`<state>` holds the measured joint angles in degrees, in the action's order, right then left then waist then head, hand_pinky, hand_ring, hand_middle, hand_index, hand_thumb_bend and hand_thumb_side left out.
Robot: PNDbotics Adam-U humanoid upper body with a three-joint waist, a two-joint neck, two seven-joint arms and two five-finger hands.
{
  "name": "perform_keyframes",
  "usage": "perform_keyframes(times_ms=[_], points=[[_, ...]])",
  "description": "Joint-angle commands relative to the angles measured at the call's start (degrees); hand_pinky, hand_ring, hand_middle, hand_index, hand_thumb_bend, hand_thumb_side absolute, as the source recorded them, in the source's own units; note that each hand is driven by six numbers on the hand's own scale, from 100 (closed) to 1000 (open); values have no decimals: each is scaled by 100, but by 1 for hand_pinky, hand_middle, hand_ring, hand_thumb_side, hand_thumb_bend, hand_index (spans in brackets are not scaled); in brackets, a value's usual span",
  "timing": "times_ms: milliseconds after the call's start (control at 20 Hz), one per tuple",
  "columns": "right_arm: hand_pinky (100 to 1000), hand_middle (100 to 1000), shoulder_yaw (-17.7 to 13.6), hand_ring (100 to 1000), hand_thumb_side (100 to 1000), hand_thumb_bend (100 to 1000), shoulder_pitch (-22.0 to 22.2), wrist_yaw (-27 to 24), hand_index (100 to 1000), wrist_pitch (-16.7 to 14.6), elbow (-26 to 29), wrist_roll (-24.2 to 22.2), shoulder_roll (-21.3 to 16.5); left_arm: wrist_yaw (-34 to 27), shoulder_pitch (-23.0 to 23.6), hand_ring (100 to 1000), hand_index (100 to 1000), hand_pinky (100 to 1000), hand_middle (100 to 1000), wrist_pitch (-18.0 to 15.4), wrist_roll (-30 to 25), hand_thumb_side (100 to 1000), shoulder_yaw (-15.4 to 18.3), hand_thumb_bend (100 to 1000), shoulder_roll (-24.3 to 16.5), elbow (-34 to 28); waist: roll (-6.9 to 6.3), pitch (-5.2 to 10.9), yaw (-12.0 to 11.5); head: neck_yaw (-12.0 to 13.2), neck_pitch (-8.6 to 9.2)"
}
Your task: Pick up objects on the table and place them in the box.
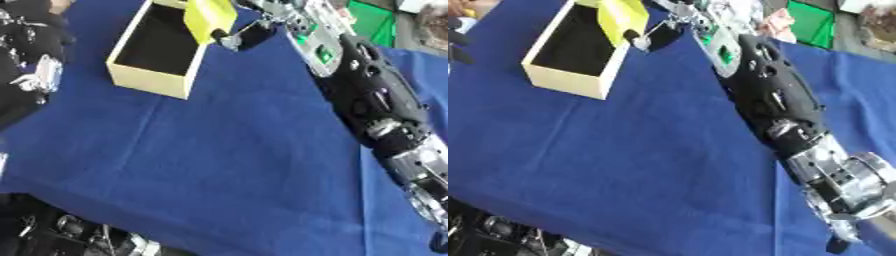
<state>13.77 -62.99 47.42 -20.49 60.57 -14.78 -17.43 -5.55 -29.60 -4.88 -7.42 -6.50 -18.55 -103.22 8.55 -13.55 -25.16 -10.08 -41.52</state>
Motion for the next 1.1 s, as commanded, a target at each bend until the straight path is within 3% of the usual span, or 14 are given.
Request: perform_keyframes(times_ms=[50, 200, 300, 400, 450, 550, 750, 1100], points=[[876, 539, 26, 732, 100, 100, -162, 310, 704, -55, 108, 145, -22, -51, -106, 650, 818, 553, 657, -23, -51, 205, -16, 100, -6, -137, -80, 85, -14, -38, 77], [880, 605, 80, 751, 100, 100, -173, 619, 770, -120, 188, 361, 16, -63, -112, 650, 818, 553, 657, -25, -77, 205, -29, 100, 8, -133, -83, 89, -27, -48, 89], [891, 700, 112, 784, 100, 100, -177, 842, 819, -183, 211, 488, 45, -68, -117, 650, 819, 554, 657, -27, -91, 206, -38, 100, 16, -131, -84, 94, -35, -53, 93], [898, 757, 134, 806, 100, 151, -173, 1053, 854, -257, 215, 584, 73, -72, -121, 650, 819, 554, 657, -28, -101, 206, -43, 100, 22, -129, -82, 97, -41, -55, 92], [909, 832, 134, 838, 107, 310, -170, 1146, 902, -287, 212, 636, 84, -73, -121, 650, 819, 554, 657, -28, -102, 206, -44, 100, 24, -128, -82, 97, -43, -54, 92], [926, 926, 127, 882, 201, 475, -170, 1324, 950, -336, 237, 789, 95, -74, -118, 650, 820, 555, 657, -26, -104, 207, -47, 100, 27, -122, -80, 98, -44, -54, 95], [931, 965, 114, 895, 277, 545, -178, 1635, 970, -296, 361, 1184, 96, -77, -110, 650, 820, 557, 657, -24, -103, 207, -47, 100, 32, -108, -70, 100, -44, -56, 102], [930, 962, 167, 889, 292, 554, -170, 1940, 967, -149, 342, 1896, 97, -80, -105, 650, 821, 557, 657, -25, -105, 207, -51, 100, 35, -96, -62, 106, -45, -58, 116]])
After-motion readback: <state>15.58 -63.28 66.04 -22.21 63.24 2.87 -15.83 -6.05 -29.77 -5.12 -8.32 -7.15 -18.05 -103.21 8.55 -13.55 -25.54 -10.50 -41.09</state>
